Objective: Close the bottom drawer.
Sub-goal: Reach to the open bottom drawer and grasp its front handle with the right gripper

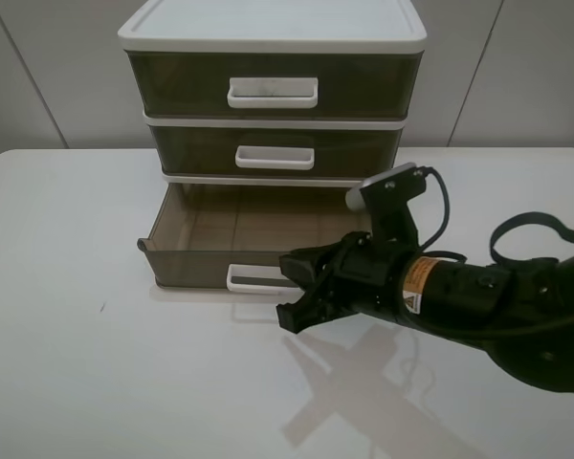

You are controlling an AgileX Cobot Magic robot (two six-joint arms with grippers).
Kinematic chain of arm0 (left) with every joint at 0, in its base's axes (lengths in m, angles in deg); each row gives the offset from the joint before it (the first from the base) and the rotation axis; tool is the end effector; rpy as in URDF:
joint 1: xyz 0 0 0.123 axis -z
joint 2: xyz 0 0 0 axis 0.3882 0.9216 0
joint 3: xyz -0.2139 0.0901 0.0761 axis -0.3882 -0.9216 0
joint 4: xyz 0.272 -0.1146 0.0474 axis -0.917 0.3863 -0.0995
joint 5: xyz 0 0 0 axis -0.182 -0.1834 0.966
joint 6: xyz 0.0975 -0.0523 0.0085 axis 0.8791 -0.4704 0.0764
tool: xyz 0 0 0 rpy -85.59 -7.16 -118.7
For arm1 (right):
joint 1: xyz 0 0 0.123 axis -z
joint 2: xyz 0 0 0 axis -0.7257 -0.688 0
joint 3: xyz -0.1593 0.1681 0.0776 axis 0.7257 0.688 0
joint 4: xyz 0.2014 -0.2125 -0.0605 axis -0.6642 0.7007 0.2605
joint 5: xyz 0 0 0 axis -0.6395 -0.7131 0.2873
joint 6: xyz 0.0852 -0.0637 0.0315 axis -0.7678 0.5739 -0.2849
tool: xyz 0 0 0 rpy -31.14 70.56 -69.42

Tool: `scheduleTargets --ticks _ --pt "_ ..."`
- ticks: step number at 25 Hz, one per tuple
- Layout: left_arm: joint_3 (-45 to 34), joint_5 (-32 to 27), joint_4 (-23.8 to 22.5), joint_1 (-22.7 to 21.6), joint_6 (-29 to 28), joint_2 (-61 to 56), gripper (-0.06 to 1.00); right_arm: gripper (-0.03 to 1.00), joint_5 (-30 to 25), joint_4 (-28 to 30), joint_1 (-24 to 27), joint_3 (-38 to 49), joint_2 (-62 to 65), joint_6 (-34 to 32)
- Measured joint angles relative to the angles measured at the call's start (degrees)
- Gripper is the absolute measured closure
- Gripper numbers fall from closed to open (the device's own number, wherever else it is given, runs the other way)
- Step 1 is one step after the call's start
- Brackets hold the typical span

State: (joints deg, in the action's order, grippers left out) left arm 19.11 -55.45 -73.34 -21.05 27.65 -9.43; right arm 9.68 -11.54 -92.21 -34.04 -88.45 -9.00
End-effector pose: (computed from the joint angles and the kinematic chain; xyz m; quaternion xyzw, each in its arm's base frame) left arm 0.0941 -0.0078 0.2929 0.0599 0.8487 -0.0044 0.5255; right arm 0.1980 0.2136 0.0331 -0.2649 0.8096 0.2772 0.4444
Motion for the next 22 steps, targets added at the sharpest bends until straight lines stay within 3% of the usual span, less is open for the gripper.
scheduleTargets --ticks 9,22 --pt "0.0 0.0 0.0 0.0 0.0 0.0 0.23 0.95 12.4 1.8 0.0 -0.2 -9.3 -2.0" --pt "0.0 0.0 0.0 0.0 0.0 0.0 0.23 0.95 12.3 -0.2 0.0 -6.6 -16.3 -2.1"
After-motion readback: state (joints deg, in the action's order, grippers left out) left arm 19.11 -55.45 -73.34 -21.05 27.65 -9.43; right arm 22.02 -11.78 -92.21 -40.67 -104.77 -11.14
